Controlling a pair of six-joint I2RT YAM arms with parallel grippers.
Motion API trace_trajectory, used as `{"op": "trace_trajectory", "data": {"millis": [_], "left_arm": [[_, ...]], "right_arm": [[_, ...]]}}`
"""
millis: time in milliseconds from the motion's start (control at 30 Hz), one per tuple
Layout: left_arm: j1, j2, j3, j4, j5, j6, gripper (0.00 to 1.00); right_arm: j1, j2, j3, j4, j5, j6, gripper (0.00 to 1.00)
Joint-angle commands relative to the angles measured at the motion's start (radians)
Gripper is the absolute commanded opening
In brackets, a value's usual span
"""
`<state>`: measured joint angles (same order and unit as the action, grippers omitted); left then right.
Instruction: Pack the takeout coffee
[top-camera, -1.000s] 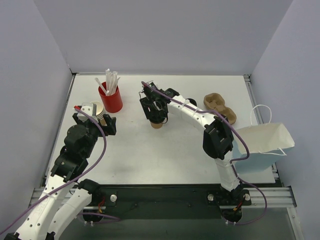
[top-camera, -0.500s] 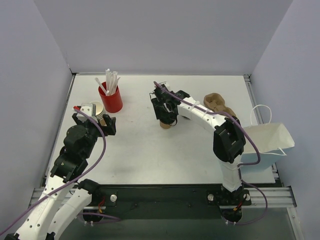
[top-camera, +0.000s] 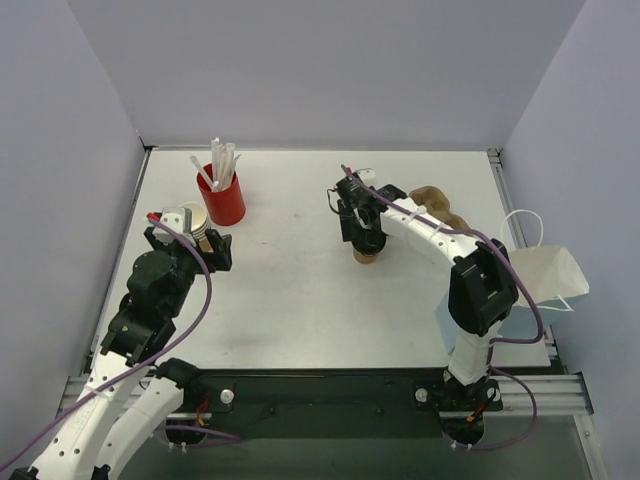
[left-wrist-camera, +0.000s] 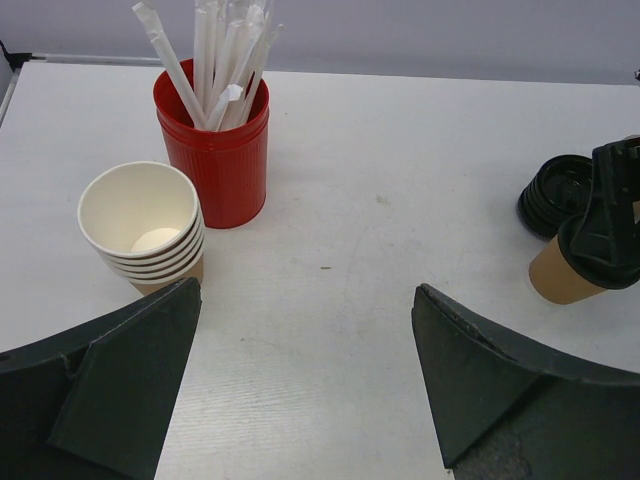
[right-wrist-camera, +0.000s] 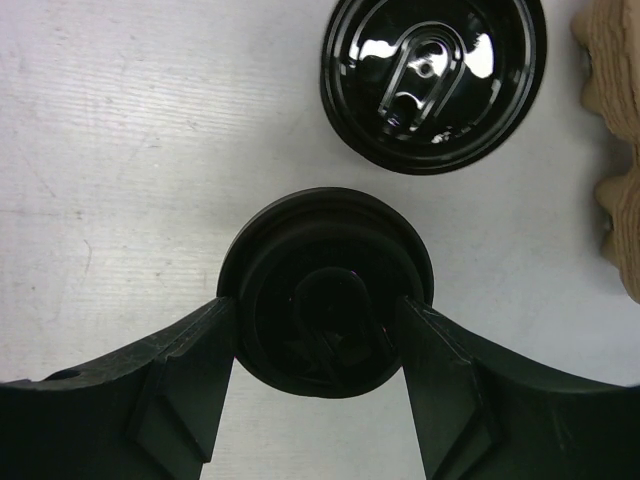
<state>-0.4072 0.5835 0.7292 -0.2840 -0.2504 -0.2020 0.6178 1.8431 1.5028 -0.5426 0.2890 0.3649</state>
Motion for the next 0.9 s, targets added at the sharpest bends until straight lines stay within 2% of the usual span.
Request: {"op": "trace_trajectory", "data": {"millis": [0,233,533,733,867], "left_arm": [[-0.004,-0.011,-0.002,0.043,-0.004,-0.002,0.97],[-0.004,-0.007,-0.001,0.045,-0.001,-0.002,0.97],[-0.005,0.006,0.003,0.042,0.002,0.003,0.97],[-0.005,0.015,0.004,0.039,0.002,0.003,0.97],[-0.005,0.013,0.006,0.034,-0.003,0.001,0.97]], "right_arm": [[-0.043,-0.013,-0.078,-0.172,0.085,0.012,0.64],[-0.081,-0.041,-0.108,-0.186,0.098,0.020,0.65],[-0.082,-0.122,0.014,-0.194,-0.037,-0.020,0.76],[-0.084,-0.238,0.106,-0.264,-0.091,-0.044,0.77],[-0.086,-0.292,0.171,-0.389,-0.056,-0.043,0.77]]}}
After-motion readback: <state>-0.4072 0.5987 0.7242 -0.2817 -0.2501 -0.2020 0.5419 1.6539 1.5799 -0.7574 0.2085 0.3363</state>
